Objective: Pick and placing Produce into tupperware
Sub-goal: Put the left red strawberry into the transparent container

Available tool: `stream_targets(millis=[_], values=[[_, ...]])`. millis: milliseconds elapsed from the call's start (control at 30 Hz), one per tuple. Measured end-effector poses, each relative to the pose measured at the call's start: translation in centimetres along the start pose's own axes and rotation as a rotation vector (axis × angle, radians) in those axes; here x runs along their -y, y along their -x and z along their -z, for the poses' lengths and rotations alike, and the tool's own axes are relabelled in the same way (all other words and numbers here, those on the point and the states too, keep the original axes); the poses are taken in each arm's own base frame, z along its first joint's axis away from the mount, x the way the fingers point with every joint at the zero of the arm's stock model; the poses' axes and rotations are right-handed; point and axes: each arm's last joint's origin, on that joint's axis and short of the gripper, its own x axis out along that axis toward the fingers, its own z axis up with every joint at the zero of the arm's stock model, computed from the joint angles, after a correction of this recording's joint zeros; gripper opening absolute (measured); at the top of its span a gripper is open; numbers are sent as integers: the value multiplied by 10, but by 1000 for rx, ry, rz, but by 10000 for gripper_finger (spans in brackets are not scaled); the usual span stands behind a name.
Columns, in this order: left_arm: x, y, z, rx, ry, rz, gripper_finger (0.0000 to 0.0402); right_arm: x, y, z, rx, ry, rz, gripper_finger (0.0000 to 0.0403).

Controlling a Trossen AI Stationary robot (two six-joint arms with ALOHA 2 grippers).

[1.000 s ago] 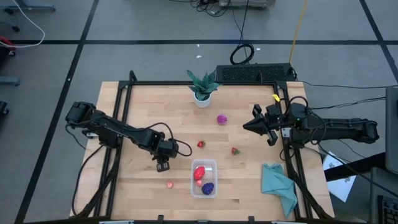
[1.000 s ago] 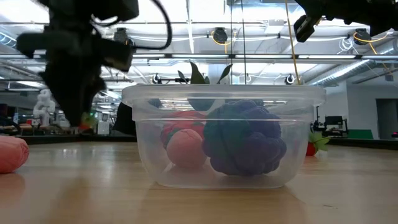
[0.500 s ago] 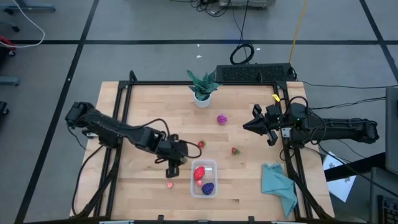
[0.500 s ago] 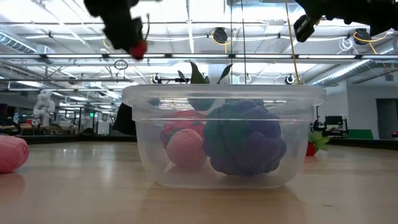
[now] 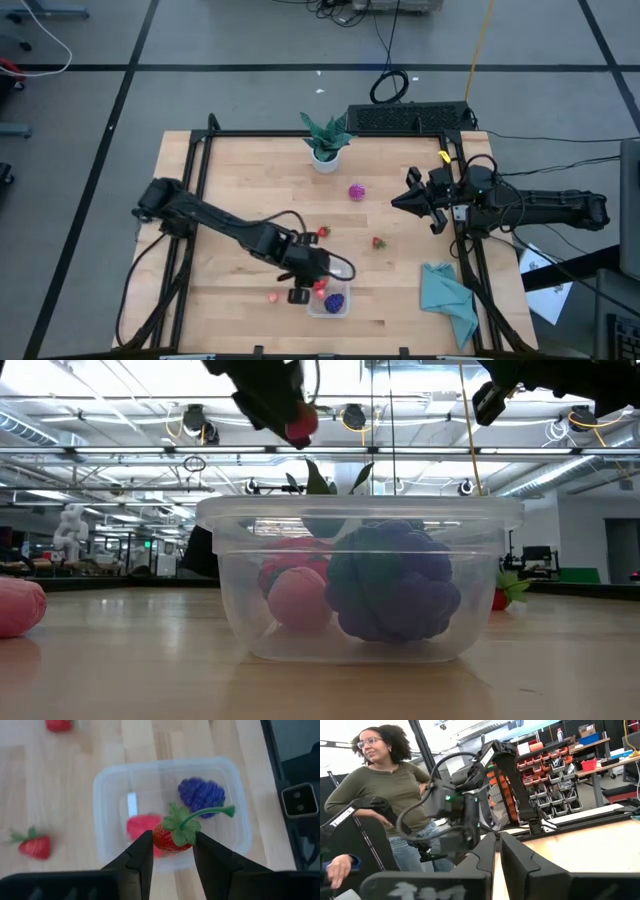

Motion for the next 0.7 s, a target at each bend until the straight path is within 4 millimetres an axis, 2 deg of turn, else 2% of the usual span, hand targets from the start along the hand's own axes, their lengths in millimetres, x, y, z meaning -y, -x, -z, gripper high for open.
stream_targets(millis=[167,400,700], values=[[3,-21,-9,-24,-8,18,122,0,0,0,-1,0,0,18],[6,-50,-3,-101,20,29,122,0,0,0,-1,0,0,18],[5,-70,-1,-112,15,53,122,0,0,0,-2,17,0,18]])
